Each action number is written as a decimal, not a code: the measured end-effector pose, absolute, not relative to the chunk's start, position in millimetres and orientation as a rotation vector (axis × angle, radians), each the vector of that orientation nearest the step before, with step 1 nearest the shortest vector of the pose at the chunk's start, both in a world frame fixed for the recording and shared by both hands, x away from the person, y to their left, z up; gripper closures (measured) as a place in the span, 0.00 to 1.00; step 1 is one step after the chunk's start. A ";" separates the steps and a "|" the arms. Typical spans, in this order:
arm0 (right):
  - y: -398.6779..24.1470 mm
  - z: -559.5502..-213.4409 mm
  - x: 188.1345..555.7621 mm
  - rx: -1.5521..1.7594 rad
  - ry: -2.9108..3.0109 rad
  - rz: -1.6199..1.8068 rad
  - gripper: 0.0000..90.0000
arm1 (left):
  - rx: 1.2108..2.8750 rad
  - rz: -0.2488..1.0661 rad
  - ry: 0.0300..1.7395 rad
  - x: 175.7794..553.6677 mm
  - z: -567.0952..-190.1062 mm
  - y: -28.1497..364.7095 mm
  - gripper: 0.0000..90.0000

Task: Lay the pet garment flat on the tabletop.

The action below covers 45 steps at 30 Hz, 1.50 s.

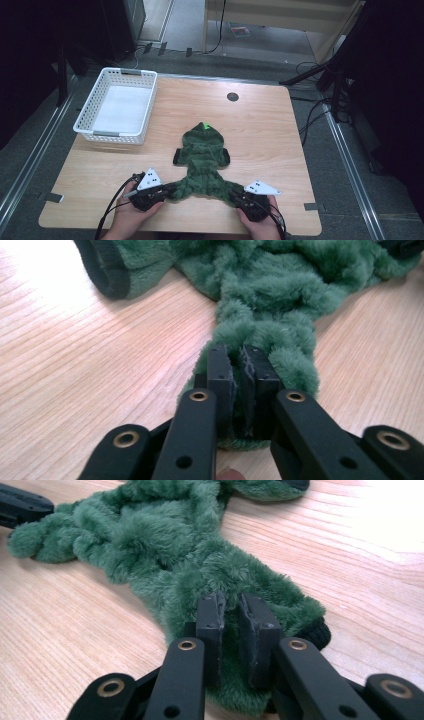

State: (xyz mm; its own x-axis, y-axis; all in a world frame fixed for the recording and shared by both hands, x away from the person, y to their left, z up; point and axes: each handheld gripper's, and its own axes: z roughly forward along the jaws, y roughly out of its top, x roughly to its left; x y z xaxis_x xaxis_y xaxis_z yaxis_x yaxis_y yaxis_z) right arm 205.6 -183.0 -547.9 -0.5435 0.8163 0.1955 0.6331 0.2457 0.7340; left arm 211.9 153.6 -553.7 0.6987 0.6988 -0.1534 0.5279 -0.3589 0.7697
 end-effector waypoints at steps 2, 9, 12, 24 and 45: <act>-182.0 -548.4 205.1 1.358 2.284 1.172 0.89 | 2.036 0.236 0.947 211.3 -554.0 155.6 0.94; -178.3 -532.0 207.4 1.347 2.230 1.275 0.78 | 1.969 0.151 0.958 214.1 -554.6 162.9 0.83; -164.1 -510.6 219.3 1.288 2.196 1.316 0.78 | 1.978 0.175 0.960 213.7 -554.3 160.8 0.85; -72.9 -525.3 342.6 1.477 2.162 1.109 0.66 | 1.989 0.212 0.952 210.9 -553.9 159.9 0.85; -62.5 -545.6 366.5 1.359 2.084 1.060 0.55 | 1.776 0.264 1.024 213.9 -549.0 178.7 0.57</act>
State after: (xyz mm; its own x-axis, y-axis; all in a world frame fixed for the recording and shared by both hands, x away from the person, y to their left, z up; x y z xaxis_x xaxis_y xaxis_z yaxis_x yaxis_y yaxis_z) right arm 366.5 -62.5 -545.6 -0.4251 0.9038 0.0490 0.5720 0.2262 0.7884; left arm 213.9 178.7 -549.0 0.6135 0.7408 -0.2734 0.5160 -0.1140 0.8490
